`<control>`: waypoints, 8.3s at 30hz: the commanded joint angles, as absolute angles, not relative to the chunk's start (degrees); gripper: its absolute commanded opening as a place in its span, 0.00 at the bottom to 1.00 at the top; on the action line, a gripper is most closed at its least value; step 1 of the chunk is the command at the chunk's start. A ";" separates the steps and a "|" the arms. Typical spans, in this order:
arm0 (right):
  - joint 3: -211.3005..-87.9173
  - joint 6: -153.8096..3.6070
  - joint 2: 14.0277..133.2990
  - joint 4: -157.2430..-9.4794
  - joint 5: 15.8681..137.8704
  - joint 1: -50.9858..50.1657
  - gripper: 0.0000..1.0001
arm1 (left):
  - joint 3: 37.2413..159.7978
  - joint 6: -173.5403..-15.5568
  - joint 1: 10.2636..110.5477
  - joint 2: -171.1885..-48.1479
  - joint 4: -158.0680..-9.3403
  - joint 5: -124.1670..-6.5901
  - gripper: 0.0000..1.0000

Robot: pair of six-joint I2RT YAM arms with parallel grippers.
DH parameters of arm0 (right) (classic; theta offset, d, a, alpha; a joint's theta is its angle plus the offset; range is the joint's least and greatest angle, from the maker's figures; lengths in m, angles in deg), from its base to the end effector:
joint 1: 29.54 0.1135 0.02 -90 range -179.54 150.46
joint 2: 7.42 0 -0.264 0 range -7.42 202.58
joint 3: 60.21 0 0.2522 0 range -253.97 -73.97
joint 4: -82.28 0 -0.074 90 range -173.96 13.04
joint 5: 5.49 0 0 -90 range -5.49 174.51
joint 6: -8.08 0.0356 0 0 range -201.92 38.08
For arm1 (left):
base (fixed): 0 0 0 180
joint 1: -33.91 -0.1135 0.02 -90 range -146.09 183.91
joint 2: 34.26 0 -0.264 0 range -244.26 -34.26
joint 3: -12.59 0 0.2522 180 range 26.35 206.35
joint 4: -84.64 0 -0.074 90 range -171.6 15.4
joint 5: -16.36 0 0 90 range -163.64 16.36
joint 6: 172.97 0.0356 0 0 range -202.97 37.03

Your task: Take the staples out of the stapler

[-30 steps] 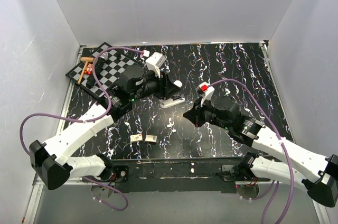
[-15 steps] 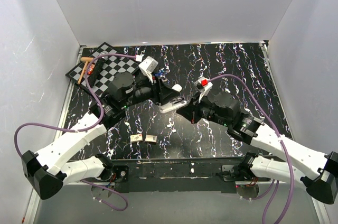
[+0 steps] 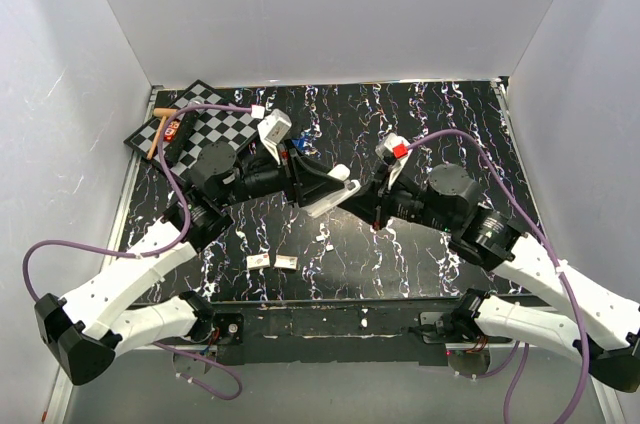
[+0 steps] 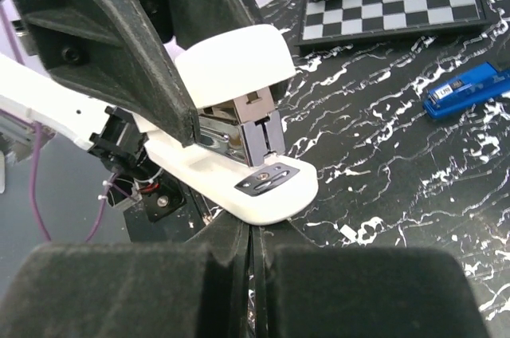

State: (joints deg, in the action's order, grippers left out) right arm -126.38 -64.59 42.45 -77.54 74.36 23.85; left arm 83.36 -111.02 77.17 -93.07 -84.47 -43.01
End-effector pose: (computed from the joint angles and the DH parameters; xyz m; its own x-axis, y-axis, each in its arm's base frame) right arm 0.1147 0.1648 0.3788 -0.3051 0.0810 -0.9489 -0.8424 0.4418 0.3086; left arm 0.1584 -0.1740 0.3936 -0.4397 -0.1418 -0.8869 0.8542 0.2389 -0.4618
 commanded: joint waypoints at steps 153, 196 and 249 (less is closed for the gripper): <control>-118.53 -66.18 39.16 -65.07 81.43 23.99 0.60 | 103.01 -91.50 66.07 -126.39 -72.02 -69.42 0.98; -144.71 -69.00 90.92 -55.40 89.95 28.30 0.62 | 74.87 -92.73 65.99 -79.18 -55.41 -72.85 0.98; -155.45 -49.31 106.49 -47.66 96.02 30.14 0.32 | 68.10 -91.93 65.99 -67.57 -59.28 -77.68 0.98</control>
State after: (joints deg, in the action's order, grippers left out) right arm -153.76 -49.95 105.51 -48.62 95.06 29.79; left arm 68.65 -92.55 66.27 -68.02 -59.32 -76.62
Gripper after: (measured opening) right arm 0.345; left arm 0.981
